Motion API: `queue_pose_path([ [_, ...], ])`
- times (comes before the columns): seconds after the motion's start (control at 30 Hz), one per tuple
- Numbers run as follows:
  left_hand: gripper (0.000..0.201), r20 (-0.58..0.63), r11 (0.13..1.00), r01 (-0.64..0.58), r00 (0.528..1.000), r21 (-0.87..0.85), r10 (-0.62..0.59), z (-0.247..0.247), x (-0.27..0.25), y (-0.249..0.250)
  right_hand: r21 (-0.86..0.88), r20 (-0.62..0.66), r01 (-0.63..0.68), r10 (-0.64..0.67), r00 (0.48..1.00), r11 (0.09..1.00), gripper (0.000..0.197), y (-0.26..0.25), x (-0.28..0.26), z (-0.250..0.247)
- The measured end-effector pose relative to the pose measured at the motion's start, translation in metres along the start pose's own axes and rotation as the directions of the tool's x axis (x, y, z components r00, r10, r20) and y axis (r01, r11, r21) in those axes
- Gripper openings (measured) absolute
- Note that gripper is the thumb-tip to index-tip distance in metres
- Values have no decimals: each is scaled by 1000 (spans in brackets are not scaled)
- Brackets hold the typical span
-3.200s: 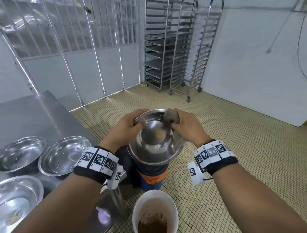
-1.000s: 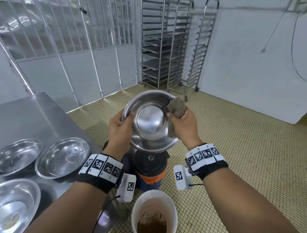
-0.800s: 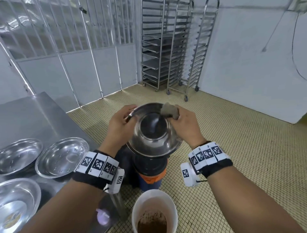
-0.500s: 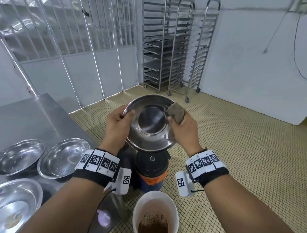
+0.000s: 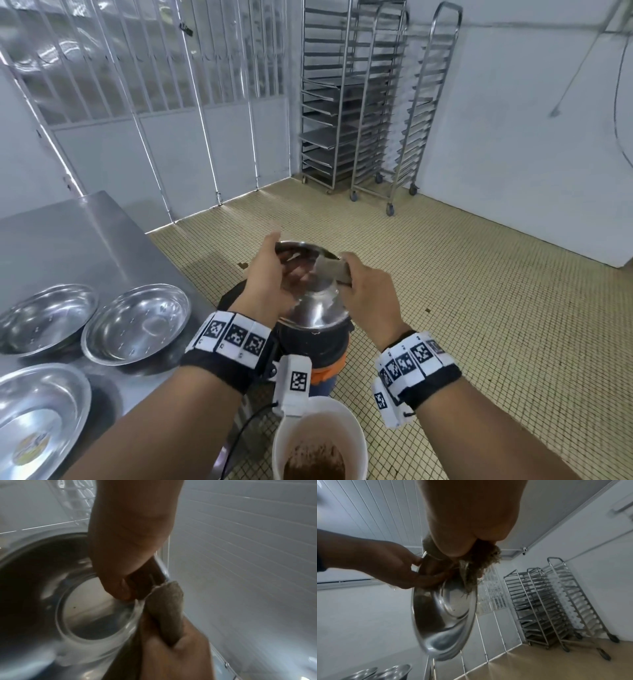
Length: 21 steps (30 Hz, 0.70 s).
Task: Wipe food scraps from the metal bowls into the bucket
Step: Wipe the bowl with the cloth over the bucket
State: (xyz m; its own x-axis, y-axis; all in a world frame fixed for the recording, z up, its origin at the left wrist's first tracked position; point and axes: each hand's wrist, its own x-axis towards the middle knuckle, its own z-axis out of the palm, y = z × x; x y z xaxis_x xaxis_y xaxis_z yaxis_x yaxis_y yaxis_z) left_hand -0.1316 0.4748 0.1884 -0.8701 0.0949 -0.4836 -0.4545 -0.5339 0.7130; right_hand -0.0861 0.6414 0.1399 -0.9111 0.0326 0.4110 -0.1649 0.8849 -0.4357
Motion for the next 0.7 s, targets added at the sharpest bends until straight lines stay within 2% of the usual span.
queue_pose_path([
  [0.07,21,-6,998,33,999,-53,-33,-4,7,3,-24,70,70,-69,995,997,56,2,-10,7],
  [0.13,11,42,998,42,998,-51,-40,-15,10,7,29,116,100,-102,988,995,60,13,-18,9],
  [0.2,5,55,1000,20,998,7,-20,-27,15,10,135,149,85,-105,983,987,54,22,-23,4],
  [0.3,26,0,992,-3,1000,124,3,-41,19,4,250,102,47,-75,992,967,43,22,-23,-5],
  [0.43,11,-136,970,-76,985,231,110,-49,15,-8,330,19,50,-59,998,943,27,13,-7,-8],
  [0.5,12,-165,936,-152,963,318,213,-54,17,-14,333,10,14,-18,1000,943,16,5,1,-9],
  [0.57,24,-127,826,-242,928,509,350,-62,20,-21,345,6,-7,5,1000,939,19,-2,6,-4],
  [0.63,38,-61,714,-313,893,626,445,-73,22,-28,332,-4,-2,4,1000,943,22,-8,9,5],
  [0.7,48,-31,703,-332,893,629,449,-79,19,-33,284,-39,39,-29,999,958,19,-13,7,18],
])
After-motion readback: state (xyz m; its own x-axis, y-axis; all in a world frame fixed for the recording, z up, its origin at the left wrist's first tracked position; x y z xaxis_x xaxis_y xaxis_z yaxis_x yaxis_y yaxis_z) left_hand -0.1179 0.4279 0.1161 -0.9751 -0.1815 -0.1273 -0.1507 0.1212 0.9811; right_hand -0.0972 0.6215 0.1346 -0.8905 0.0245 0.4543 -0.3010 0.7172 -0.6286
